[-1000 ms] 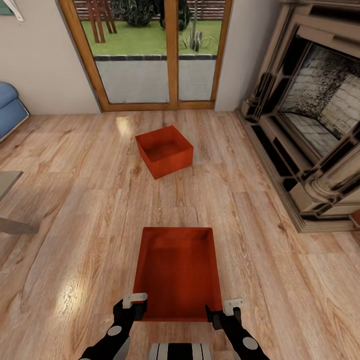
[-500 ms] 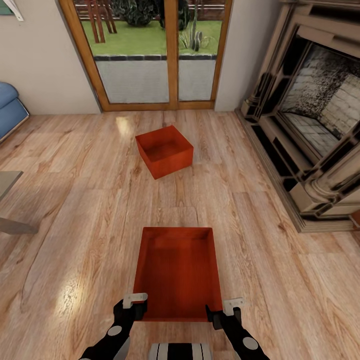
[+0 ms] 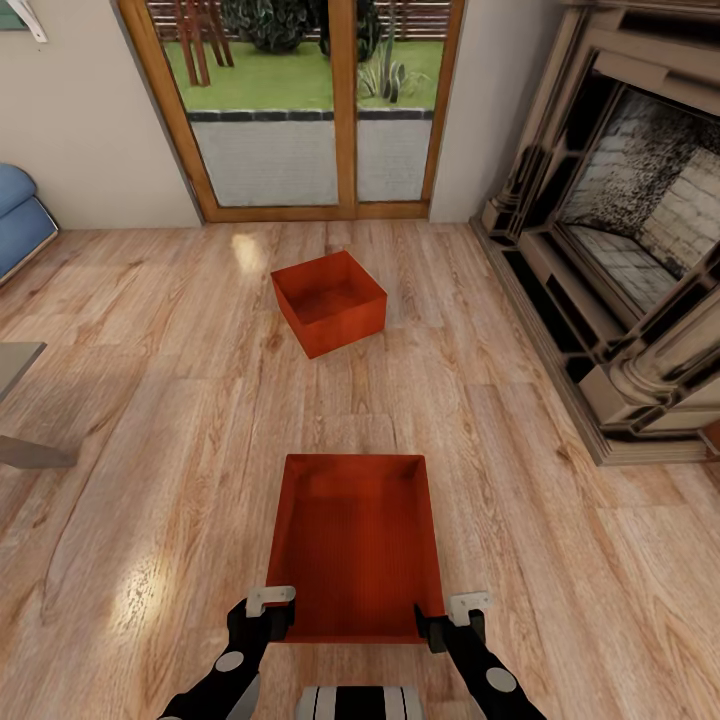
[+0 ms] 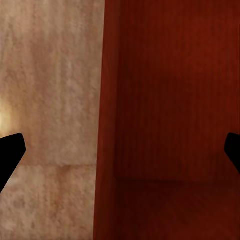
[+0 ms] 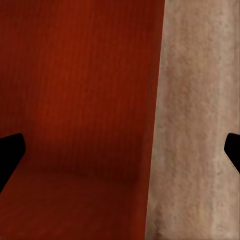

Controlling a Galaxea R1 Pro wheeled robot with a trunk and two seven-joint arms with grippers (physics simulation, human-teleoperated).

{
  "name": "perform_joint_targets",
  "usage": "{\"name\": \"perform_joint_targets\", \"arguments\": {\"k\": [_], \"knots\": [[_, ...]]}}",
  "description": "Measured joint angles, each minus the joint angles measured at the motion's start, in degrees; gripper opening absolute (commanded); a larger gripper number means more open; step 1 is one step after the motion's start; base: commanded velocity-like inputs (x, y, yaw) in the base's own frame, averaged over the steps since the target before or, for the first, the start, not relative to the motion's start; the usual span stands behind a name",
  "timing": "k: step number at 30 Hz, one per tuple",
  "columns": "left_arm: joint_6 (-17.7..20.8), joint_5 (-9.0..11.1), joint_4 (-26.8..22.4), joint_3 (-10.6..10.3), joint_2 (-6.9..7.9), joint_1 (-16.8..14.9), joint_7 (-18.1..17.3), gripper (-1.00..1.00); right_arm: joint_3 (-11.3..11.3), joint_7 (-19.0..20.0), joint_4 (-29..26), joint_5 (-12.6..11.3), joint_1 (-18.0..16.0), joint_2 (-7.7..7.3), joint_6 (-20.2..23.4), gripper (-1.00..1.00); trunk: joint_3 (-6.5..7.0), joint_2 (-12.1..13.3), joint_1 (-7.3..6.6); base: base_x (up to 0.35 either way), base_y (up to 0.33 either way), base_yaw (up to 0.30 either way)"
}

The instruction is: Move the two storage containers from the living room to the garage. In the garage, place one container on the floor and stack the other container on top of it (either order is fine).

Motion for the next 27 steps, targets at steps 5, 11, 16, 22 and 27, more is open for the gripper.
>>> {"name": "perform_joint_targets", "arguments": {"k": [5, 11, 16, 22, 27], "knots": [[0.0, 0.0, 0.0, 0.0, -0.04, 0.0, 0.0, 1.0, 0.0, 0.0, 0.0, 0.0, 0.0, 0.0, 0.1, 1.0, 0.0, 0.0, 0.0, 0.0, 0.0, 0.0], [0.0, 0.1, 0.0, 0.0, -0.01, 0.0, 0.0, 1.0, 0.0, 0.0, 0.0, 0.0, 0.0, 0.0, 0.0, 1.0, -0.54, -1.2, 0.66, 0.0, 0.0, 0.0], [0.0, 0.1, 0.0, 0.0, 0.0, 0.0, 0.0, 1.0, 0.0, 0.0, 0.0, 0.0, 0.0, 0.0, 0.0, 1.0, -0.54, -1.2, 0.66, 0.0, 0.0, 0.0], [0.0, 0.1, 0.0, 0.0, 0.0, 0.0, 0.0, 1.0, 0.0, 0.1, 0.0, 0.0, 0.0, 0.0, -0.1, 1.0, -0.54, -1.2, 0.66, 0.0, 0.0, 0.0], [0.0, 0.1, 0.0, 0.0, 0.0, 0.0, 0.0, 1.0, 0.0, 0.1, 0.0, 0.0, 0.0, 0.0, -0.1, 1.0, -0.54, -1.2, 0.66, 0.0, 0.0, -0.019]]}}
